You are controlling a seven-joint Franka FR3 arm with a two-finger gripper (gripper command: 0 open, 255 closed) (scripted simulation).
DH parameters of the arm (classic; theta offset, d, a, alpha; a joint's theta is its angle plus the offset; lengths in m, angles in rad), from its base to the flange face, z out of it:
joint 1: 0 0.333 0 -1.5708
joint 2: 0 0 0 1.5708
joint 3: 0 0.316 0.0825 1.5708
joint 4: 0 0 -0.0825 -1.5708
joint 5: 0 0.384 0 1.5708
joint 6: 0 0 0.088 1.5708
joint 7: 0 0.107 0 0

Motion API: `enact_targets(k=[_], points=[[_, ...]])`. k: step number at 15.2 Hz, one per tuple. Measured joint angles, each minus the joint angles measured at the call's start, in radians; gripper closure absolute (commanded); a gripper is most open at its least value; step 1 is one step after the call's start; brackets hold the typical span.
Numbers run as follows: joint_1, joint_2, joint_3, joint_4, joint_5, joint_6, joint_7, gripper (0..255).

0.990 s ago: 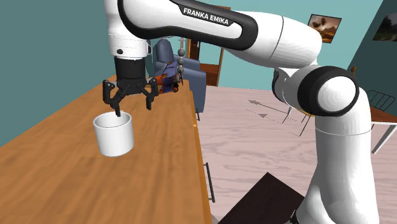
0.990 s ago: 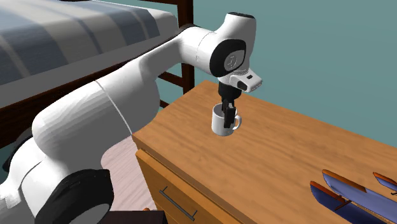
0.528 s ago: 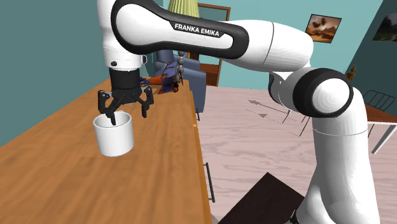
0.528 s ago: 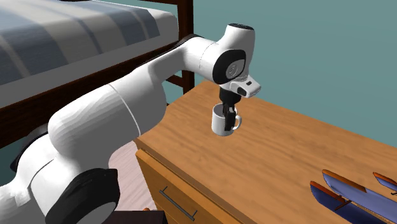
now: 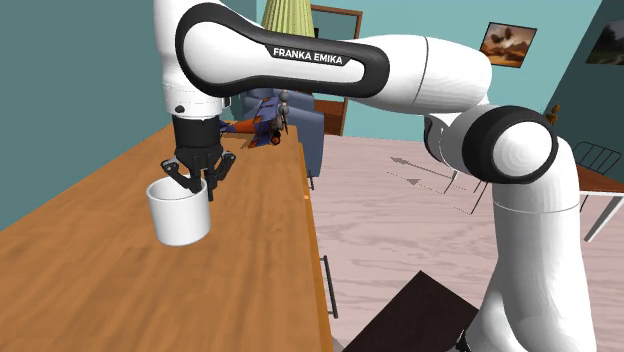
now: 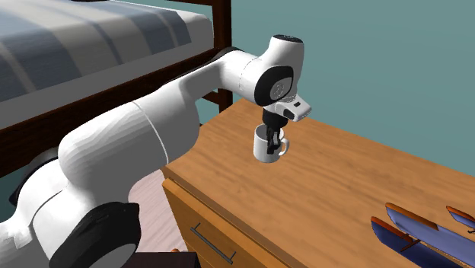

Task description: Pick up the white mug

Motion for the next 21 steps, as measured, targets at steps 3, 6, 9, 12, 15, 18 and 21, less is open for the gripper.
enact_targets(k=[3, 6, 9, 12, 15, 18, 21], points=[[0.0, 0.0, 0.0, 0.001, 0.0, 0.0, 0.0, 255], [0.003, 0.004, 0.0, 0.013, -0.002, -0.01, 0.001, 255], [0.017, 0.021, 0.0, 0.075, -0.009, -0.055, 0.003, 255], [0.035, 0.047, -0.002, 0.16, -0.021, -0.113, 0.001, 255], [0.06, 0.079, -0.005, 0.253, -0.035, -0.174, 0.002, 255], [0.098, 0.135, -0.013, 0.387, -0.059, -0.252, -0.002, 255], [0.162, 0.218, -0.031, 0.582, -0.092, -0.356, -0.013, 255]])
